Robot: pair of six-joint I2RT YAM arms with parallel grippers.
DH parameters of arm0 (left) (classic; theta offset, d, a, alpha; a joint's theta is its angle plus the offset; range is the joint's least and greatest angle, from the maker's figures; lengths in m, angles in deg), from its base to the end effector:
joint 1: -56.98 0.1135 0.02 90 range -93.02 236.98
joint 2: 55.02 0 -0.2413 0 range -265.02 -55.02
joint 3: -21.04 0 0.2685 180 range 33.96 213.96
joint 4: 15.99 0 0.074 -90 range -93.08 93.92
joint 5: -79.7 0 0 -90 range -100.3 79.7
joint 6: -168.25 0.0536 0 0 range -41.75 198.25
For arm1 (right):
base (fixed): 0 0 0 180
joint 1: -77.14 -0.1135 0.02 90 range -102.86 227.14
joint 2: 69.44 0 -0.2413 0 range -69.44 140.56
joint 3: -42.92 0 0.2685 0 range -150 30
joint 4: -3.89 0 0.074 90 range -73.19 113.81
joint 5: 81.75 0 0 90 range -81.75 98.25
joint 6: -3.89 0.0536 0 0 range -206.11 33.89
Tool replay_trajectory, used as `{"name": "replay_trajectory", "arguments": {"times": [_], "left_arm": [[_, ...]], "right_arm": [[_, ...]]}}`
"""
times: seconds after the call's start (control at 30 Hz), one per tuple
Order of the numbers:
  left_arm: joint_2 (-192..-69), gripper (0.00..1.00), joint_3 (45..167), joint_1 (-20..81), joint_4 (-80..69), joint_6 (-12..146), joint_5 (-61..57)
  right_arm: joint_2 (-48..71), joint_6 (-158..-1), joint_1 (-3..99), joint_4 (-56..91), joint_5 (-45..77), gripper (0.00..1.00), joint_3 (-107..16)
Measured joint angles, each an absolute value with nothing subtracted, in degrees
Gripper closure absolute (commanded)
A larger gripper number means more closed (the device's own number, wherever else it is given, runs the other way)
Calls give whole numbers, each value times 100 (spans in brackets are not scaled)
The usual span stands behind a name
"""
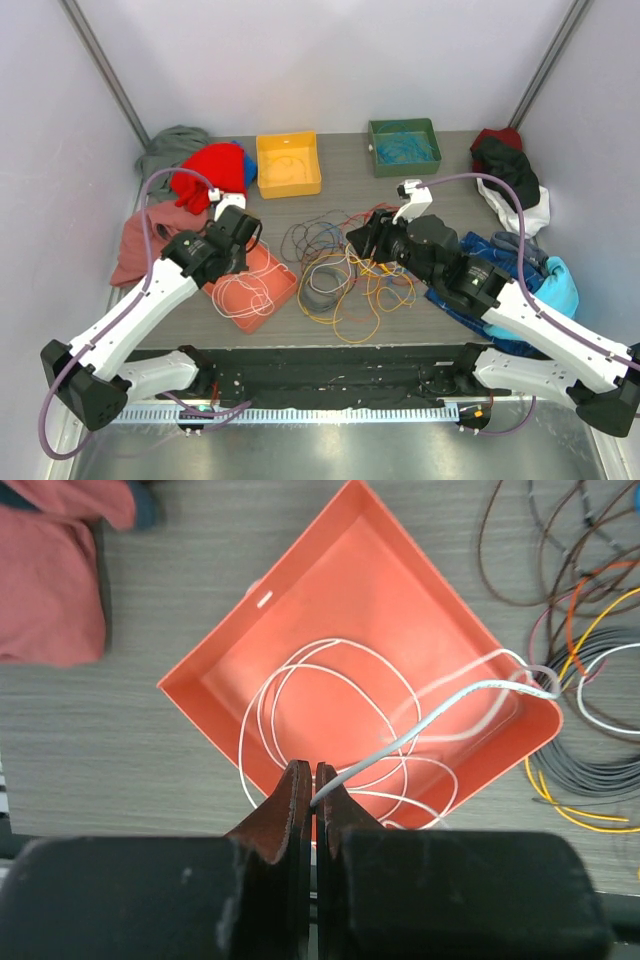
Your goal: Untangle the cables
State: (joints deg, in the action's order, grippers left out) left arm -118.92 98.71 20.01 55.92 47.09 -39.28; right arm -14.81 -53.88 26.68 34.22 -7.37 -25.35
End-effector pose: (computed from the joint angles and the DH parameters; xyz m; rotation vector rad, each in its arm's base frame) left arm 0.2061 -0.1226 0.2914 -0.0553 2.4118 0.1304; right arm 0.1777 0.1925 0.3375 -0.1100 1.9156 0.7418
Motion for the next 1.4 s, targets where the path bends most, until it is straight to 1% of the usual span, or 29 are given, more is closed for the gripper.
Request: {"name": "replay_trajectory", "arguments": {"times": [0.3, 0.73, 0.87, 0.93, 0.97, 1.0, 1.03, 1.07, 1.13, 1.17, 1.23, 1.27, 1.4], "left_arm": [[-12106, 100, 9318, 2311, 5459, 4672, -3665], [-11829, 100, 9357, 2998, 5503, 4895, -3932], [-12080, 100, 9357, 3162, 5420, 4989, -3914], [-12408, 100, 9357, 3210, 5310, 5015, -3851], [-12550, 97, 9357, 3225, 5262, 5019, -3818], [-12721, 88, 9357, 3234, 5210, 5019, -3783], [-12885, 76, 9357, 3238, 5160, 5022, -3744], [-13003, 53, 9360, 3238, 5129, 5037, -3707], [-13173, 37, 9362, 3236, 5107, 5028, -3630], [-13184, 16, 9362, 3236, 5103, 5057, -3602], [-13108, 2, 9395, 3236, 5120, 5041, -3580], [-13027, 0, 9432, 3238, 5127, 5044, -3580], [-12520, 0, 9836, 3236, 5245, 5019, -3630]], "right_arm": [[-1477, -5407, 2668, 3356, -818, 48, -2424], [-1352, -5414, 2668, 3308, -820, 48, -2325], [-1352, -5427, 2668, 3290, -820, 48, -2253], [-1352, -5429, 2668, 3288, -820, 49, -2216], [-1352, -5429, 2668, 3286, -822, 49, -2203], [-1352, -5429, 2668, 3275, -825, 49, -2185], [-1352, -5429, 2668, 3271, -825, 49, -2172], [-1352, -5431, 2668, 3266, -825, 49, -2155], [-1357, -5434, 2668, 3260, -840, 49, -2124], [-1357, -5434, 2668, 3258, -846, 49, -2107], [-1357, -5434, 2668, 3260, -860, 48, -2081], [-1357, -5436, 2668, 3260, -860, 49, -2076], [-1348, -5453, 2668, 3247, -860, 49, -2076]]}}
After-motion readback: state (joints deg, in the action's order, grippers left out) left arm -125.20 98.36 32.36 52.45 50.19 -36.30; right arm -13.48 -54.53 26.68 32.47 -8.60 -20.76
